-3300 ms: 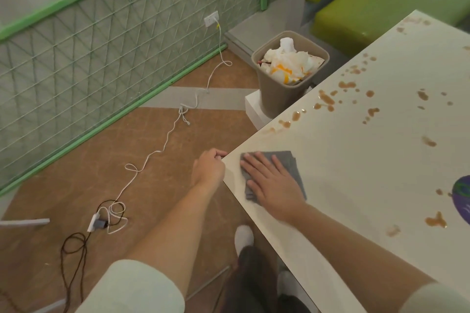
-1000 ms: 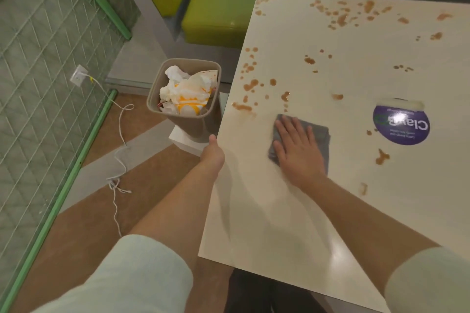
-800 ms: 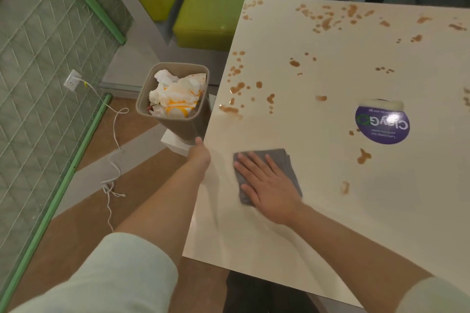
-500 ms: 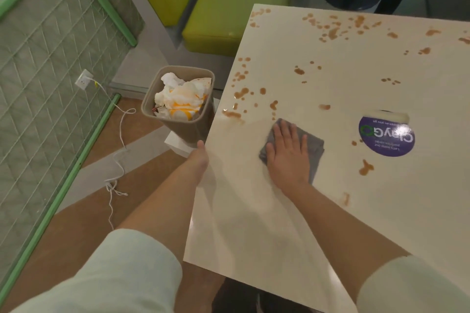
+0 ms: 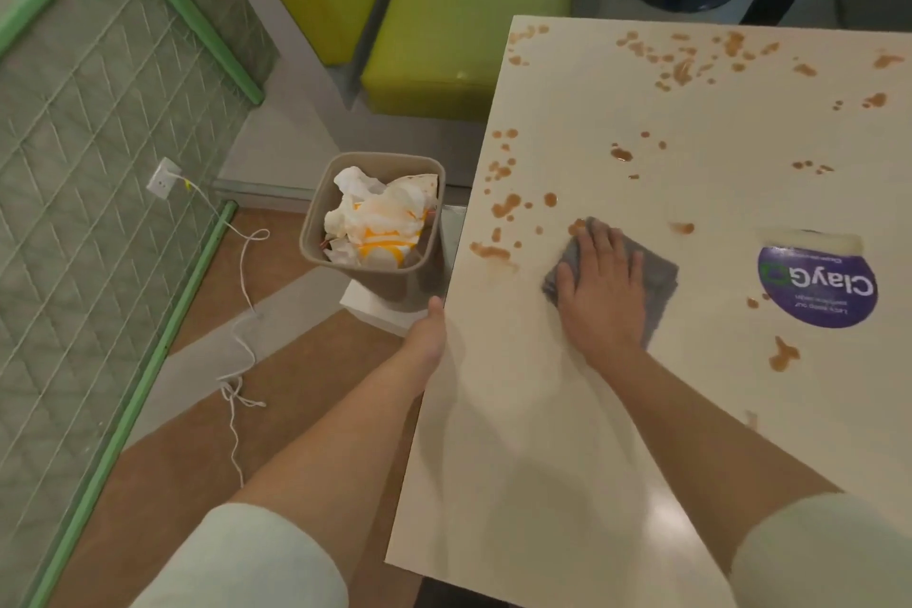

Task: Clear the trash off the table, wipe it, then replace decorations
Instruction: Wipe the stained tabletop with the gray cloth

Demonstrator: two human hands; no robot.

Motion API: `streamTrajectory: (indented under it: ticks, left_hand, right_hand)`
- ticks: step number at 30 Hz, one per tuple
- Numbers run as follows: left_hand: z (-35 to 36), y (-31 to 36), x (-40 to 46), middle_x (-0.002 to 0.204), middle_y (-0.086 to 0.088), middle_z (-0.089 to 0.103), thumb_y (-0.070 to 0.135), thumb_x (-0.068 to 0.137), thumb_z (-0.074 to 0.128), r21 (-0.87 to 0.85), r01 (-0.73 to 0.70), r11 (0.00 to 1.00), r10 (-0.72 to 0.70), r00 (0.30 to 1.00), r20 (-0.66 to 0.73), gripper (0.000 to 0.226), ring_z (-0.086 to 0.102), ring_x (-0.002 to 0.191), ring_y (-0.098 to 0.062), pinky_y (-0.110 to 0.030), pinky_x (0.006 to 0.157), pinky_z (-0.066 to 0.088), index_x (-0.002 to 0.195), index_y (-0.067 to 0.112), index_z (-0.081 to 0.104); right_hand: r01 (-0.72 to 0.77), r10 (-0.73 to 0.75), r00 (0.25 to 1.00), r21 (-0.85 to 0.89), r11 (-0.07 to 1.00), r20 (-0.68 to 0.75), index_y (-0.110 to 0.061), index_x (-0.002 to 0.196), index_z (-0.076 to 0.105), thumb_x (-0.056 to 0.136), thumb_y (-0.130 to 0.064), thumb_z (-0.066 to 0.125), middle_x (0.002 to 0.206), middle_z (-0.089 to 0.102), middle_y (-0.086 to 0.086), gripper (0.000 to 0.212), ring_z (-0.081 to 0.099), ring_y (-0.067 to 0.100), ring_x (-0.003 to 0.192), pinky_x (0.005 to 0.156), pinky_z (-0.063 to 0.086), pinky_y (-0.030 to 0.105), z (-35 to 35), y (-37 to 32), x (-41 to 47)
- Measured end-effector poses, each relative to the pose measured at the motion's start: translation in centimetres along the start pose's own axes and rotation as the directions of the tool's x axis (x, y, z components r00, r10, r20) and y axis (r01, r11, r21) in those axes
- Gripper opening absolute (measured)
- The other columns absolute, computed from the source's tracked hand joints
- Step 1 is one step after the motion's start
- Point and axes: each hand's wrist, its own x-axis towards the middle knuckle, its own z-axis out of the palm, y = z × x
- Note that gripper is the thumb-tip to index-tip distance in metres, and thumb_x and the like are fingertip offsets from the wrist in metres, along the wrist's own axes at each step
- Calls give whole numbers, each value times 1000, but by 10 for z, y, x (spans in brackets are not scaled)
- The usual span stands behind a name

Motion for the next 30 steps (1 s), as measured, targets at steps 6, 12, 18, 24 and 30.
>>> streamTrajectory:
  ticks: [6, 12, 18, 24, 30]
  left_hand:
    - [2, 34, 24, 142, -12, 51, 58, 101, 17, -58, 24, 998, -24, 1000, 8, 71, 47, 130, -33, -46, 110, 37, 144, 7, 41]
    - [11, 42, 39, 150, -18, 39, 44, 106, 17, -71, 28, 997, -32, 998, -47, 63, 36, 138, -34, -39, 111, 28, 146, 0, 35]
    - [15, 57, 53, 146, -16, 45, 46, 105, 22, -149, 37, 988, -48, 996, -70, 61, 42, 133, -32, -39, 111, 33, 144, 2, 40]
    - [21, 53, 49, 139, -21, 50, 44, 106, 16, -47, -56, 997, 46, 980, -193, 63, 46, 129, -35, -40, 105, 38, 135, -2, 50]
    - [24, 57, 52, 133, -21, 56, 45, 106, 14, 86, -37, 996, 59, 958, -280, 67, 50, 125, -37, -42, 103, 36, 128, -1, 57]
  right_hand:
    - [324, -319, 941, -22, 946, 112, -24, 157, 12, 102, -44, 6, 164, 8, -8, 58, -2, 7, 150, 122, 1, 38, 7, -11, -7]
    - [-73, 73, 997, -26, 997, -2, -17, 157, 11, 103, -39, 11, 165, 3, -3, 59, -3, 14, 151, 123, -1, 42, 1, -5, 48]
    - [270, -267, 956, -6, 963, 124, -25, 157, 11, 103, -45, 12, 164, 5, -9, 57, -6, 6, 150, 122, 0, 37, 11, -28, 1]
    - [-126, 126, 992, 17, 992, 31, -23, 157, 4, 100, -44, -4, 164, -3, -8, 61, -10, 8, 150, 122, -7, 36, 0, -7, 52]
    - [82, -83, 993, 17, 996, 80, -21, 157, 11, 103, -39, 14, 165, 3, -5, 58, -6, 10, 151, 123, 2, 41, 17, -64, -7]
